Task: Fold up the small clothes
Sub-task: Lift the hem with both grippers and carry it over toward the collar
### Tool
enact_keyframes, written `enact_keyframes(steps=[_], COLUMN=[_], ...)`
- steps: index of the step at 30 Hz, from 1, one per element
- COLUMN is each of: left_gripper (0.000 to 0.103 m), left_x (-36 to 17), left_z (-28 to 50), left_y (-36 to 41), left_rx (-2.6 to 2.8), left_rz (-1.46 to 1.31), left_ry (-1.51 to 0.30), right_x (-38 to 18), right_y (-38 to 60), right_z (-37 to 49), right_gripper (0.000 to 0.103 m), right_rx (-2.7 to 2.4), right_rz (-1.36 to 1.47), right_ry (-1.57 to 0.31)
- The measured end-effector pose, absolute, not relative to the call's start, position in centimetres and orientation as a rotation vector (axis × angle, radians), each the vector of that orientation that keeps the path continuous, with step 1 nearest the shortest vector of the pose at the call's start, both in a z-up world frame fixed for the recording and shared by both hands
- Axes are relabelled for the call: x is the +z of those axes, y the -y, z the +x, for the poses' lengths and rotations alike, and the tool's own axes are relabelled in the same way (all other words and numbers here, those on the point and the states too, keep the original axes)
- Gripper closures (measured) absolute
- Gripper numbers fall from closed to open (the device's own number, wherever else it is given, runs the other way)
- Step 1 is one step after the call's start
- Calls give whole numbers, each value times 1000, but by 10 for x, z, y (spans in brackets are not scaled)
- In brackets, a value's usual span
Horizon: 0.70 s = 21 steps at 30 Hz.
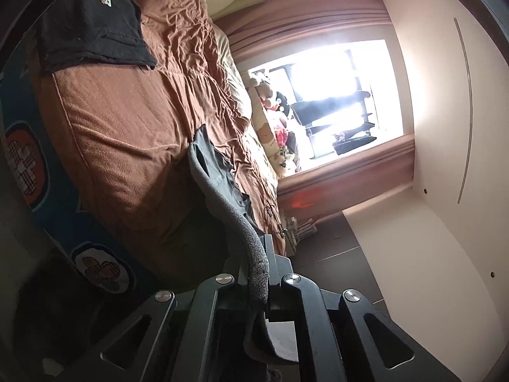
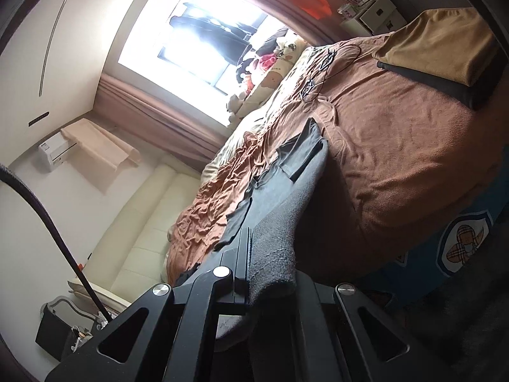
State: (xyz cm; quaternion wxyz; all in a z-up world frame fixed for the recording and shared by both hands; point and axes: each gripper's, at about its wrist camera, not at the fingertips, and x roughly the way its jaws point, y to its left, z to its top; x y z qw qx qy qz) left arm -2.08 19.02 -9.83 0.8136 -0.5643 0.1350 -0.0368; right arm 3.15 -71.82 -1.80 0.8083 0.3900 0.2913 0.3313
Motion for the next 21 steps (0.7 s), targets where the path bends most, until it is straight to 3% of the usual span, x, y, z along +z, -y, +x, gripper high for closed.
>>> enact_keyframes(steps=[9, 21], left_gripper=[99, 99], left_x=[-90, -89], left_z=[-46, -23], left_y=[-185, -191], left_rx=[-110, -96], left_rz=[-1193, -1189], left_ry=[-258, -261], right_x=[-24, -20], right_y=[735, 734], right_z=[13, 34], right_gripper=[103, 103], right_rx=[719, 717], right_rz=[843, 834], right_ry=[-607, -604])
